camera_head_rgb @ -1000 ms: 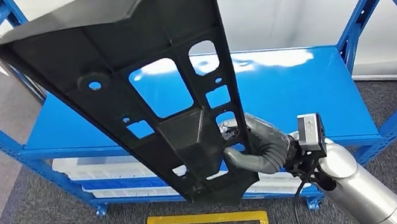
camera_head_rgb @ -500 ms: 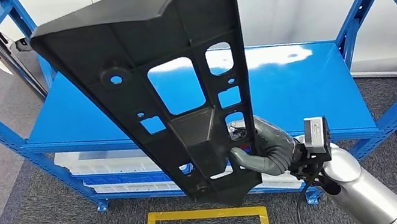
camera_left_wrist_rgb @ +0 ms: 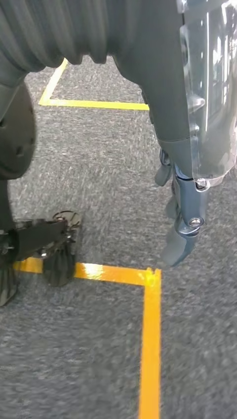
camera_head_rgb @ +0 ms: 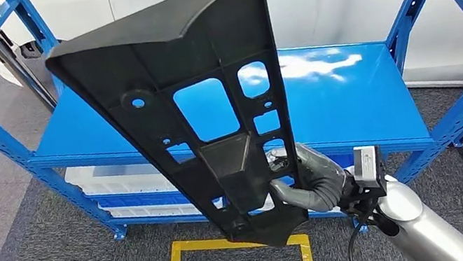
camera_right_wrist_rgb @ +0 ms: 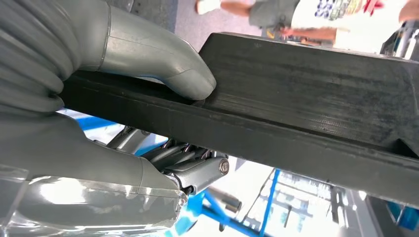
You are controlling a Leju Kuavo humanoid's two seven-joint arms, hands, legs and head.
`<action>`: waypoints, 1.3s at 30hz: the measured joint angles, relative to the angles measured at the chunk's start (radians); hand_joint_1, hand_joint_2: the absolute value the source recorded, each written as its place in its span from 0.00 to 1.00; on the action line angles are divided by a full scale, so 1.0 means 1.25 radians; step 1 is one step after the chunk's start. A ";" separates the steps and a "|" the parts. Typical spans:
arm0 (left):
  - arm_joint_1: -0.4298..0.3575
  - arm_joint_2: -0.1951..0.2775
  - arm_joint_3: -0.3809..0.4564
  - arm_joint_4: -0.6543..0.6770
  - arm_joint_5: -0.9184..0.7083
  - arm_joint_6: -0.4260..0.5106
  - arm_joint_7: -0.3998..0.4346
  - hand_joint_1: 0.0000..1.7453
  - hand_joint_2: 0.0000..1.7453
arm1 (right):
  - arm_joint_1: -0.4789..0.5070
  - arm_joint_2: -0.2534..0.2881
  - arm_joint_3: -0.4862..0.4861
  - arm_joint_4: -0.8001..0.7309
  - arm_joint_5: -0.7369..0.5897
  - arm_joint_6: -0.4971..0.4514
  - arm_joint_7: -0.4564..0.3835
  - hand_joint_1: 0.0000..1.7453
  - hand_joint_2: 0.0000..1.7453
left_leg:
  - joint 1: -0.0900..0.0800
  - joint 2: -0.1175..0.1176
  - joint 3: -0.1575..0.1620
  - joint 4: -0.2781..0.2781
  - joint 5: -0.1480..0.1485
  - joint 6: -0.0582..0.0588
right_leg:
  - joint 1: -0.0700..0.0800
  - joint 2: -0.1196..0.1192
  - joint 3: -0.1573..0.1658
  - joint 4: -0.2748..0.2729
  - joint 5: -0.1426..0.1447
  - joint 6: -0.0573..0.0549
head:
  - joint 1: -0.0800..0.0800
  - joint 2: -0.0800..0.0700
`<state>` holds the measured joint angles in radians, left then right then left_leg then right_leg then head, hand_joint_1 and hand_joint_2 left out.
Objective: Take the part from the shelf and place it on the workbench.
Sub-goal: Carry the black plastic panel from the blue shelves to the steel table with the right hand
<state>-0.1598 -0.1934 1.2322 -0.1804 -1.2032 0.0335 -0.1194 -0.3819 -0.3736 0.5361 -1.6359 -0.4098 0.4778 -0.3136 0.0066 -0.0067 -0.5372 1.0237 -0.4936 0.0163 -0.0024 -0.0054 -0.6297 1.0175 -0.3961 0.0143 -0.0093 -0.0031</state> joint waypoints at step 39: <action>0.012 -0.009 -0.022 0.000 -0.030 0.005 0.002 0.00 1.00 | 0.126 -0.033 -0.060 -0.042 -0.012 0.013 -0.042 1.00 1.00 | 0.008 0.004 -0.026 -0.006 0.032 0.016 | -0.010 0.003 -0.064 0.207 -0.156 0.027 | 0.000 0.000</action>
<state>-0.1444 -0.2045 1.2051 -0.1801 -1.2410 0.0397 -0.1172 -0.2244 -0.4150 0.4612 -1.6880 -0.4254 0.4945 -0.3655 0.0166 -0.0016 -0.5702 1.0163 -0.4538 0.0361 -0.0143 -0.0012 -0.7095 1.2769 -0.5916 0.0477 -0.0088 -0.0030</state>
